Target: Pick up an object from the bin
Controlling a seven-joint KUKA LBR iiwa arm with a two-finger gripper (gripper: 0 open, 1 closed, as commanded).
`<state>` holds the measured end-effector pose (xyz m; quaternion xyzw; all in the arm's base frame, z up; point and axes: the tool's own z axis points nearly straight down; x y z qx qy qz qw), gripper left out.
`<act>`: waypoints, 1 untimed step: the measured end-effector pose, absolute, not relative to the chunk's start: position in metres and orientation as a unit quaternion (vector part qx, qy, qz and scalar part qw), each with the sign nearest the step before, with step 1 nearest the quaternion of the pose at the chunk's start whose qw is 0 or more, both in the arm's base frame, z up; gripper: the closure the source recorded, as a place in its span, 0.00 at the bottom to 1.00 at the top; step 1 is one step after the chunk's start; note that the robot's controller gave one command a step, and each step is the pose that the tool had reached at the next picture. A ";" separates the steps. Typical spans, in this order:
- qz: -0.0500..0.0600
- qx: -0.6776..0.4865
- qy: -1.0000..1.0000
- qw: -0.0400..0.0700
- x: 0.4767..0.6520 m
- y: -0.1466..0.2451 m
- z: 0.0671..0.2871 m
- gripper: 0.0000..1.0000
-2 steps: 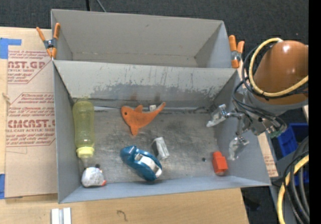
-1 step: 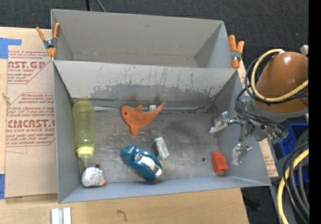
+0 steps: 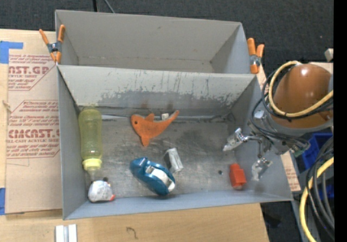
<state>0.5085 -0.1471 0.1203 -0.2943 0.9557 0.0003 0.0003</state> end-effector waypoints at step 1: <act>-0.003 -0.403 0.915 0.017 0.506 -0.128 0.080 1.00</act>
Offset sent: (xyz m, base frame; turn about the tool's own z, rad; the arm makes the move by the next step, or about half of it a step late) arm 0.0000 0.0000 0.0000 0.0000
